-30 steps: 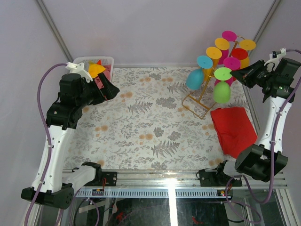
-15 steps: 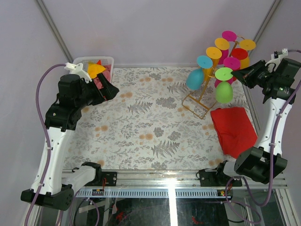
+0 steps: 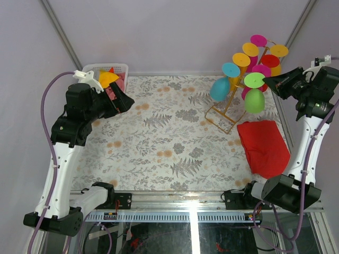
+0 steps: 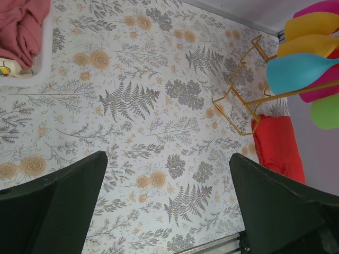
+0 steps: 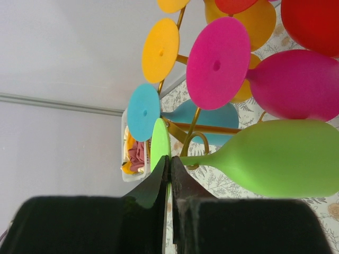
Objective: Take the wine glass off the wine glass rack
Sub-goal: Pick up the wine glass from the wine rack.
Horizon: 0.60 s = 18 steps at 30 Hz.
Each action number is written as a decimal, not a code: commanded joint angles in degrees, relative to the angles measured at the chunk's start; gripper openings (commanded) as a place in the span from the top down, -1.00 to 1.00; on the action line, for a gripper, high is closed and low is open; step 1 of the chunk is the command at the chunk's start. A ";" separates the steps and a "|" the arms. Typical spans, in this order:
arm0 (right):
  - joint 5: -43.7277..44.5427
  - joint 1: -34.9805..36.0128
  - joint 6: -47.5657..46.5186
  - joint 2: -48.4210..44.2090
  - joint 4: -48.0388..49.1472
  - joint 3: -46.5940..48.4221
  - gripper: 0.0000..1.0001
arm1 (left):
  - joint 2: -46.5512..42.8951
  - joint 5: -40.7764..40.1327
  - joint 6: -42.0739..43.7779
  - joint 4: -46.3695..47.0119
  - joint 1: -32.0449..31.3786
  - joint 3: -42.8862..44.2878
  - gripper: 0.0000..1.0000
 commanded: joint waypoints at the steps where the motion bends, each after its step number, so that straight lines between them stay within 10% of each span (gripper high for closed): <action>1: 1.30 0.43 3.48 -3.23 1.99 0.16 1.00 | 0.10 0.95 0.29 2.45 0.41 -0.01 -1.00; 18: 6.64 0.43 1.20 -4.63 0.08 -1.54 1.00 | 0.31 1.20 0.13 2.60 0.45 -0.07 -1.00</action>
